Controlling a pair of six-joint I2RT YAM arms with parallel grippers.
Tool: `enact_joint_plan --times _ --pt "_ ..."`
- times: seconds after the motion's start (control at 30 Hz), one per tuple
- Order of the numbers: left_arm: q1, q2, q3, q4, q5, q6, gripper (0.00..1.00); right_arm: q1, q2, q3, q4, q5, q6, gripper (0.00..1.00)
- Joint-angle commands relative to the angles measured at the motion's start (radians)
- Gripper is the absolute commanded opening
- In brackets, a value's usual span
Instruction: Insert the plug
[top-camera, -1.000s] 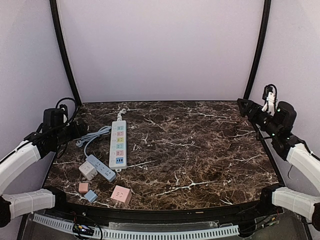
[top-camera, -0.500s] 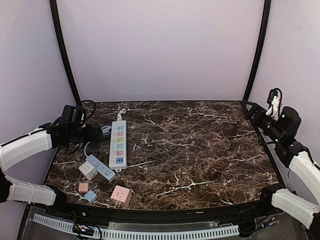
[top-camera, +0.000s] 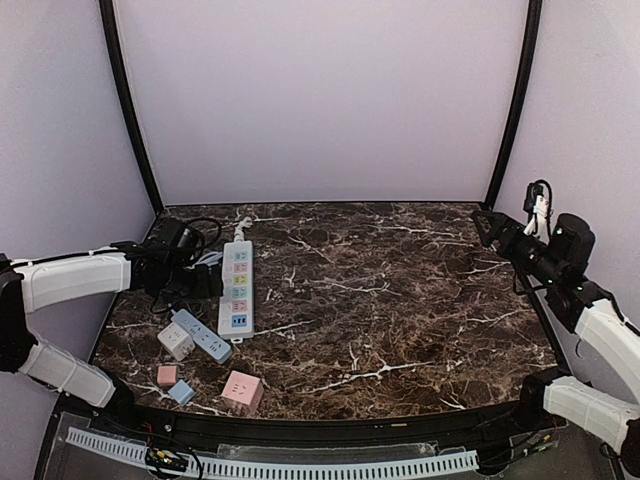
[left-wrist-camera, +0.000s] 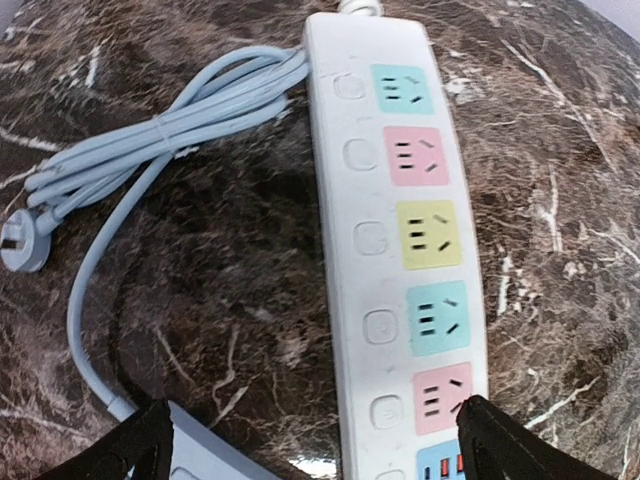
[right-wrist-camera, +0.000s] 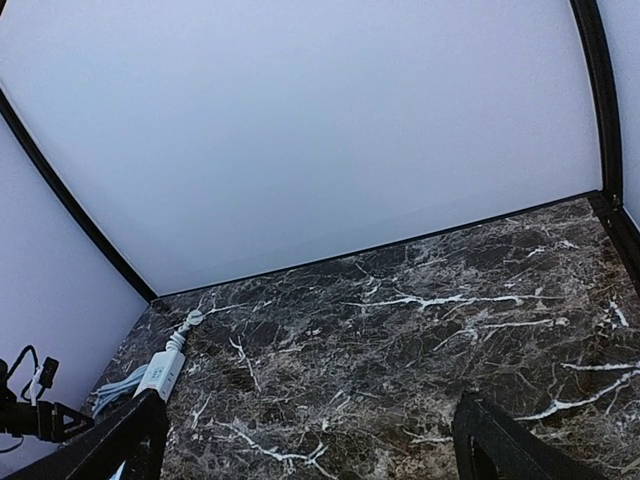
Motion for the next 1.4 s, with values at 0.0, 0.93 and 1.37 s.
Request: enact_joint_plan --times 0.0,0.93,1.37 --pt "-0.004 -0.005 0.010 -0.164 -0.115 -0.160 1.00 0.007 -0.011 0.007 0.001 -0.034 -0.014 0.99" --pt "0.036 0.055 -0.180 -0.051 -0.190 -0.351 0.92 0.007 -0.036 0.001 -0.007 -0.054 -0.006 0.99" --pt "0.075 0.095 -0.221 0.077 -0.146 -0.331 0.53 0.009 -0.039 0.000 -0.007 -0.057 -0.004 0.99"
